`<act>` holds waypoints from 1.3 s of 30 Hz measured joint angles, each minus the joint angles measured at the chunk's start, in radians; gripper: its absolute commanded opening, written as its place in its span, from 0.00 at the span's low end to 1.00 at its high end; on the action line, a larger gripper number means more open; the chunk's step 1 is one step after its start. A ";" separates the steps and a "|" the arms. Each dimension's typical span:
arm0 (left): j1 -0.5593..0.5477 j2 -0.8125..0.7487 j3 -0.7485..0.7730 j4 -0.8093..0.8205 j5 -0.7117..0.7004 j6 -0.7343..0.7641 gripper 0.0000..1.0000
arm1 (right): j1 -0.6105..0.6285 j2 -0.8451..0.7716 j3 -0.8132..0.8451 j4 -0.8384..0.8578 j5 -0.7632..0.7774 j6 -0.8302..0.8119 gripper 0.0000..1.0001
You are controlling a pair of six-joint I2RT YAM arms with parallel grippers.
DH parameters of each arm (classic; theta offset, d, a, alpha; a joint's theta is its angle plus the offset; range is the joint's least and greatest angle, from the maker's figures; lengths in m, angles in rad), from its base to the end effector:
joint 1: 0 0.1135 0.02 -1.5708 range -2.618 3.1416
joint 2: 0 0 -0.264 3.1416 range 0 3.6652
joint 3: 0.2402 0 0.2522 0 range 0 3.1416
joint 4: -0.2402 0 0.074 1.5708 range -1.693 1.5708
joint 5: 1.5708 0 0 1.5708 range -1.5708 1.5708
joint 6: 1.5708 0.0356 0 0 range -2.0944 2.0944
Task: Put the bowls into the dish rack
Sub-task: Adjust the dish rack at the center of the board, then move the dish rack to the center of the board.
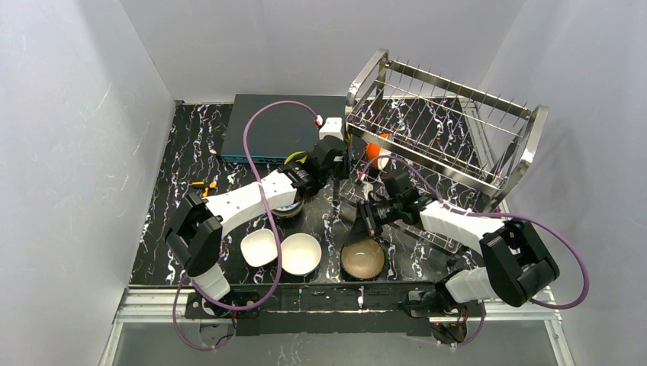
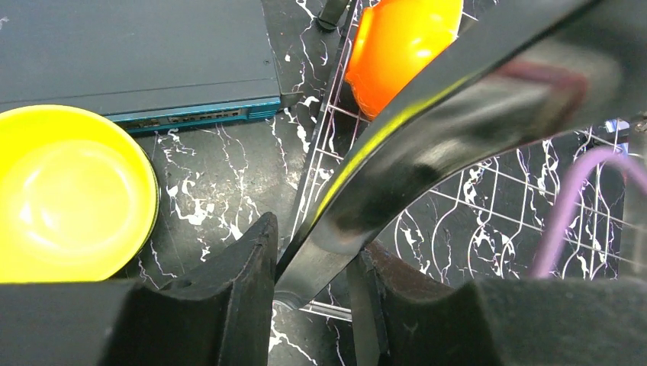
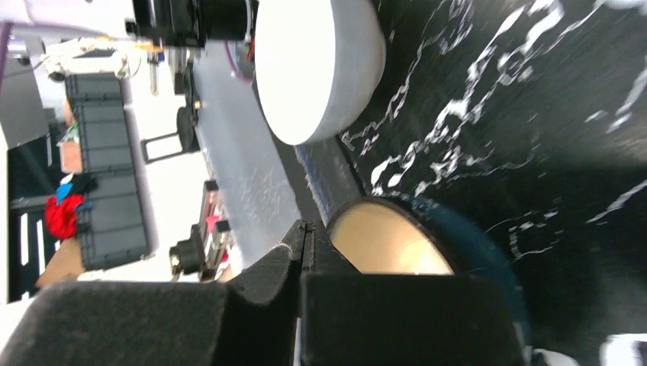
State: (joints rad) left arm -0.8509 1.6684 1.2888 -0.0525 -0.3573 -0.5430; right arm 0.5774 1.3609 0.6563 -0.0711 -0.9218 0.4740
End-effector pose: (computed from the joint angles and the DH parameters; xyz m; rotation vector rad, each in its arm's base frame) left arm 0.2684 -0.2873 0.2962 0.0784 2.0138 -0.5453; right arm 0.2013 0.1650 0.1919 -0.6366 2.4198 1.5682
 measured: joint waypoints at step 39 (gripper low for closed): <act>0.039 -0.325 -0.264 0.041 0.090 -0.060 0.85 | 0.217 -0.473 -0.109 -0.219 0.323 0.162 0.08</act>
State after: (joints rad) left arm -0.8120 1.3437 1.0245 -0.0113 -0.2668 -0.6025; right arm 0.7944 0.8875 0.5472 -0.2897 -0.5987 0.6357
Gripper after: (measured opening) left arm 0.845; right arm 0.077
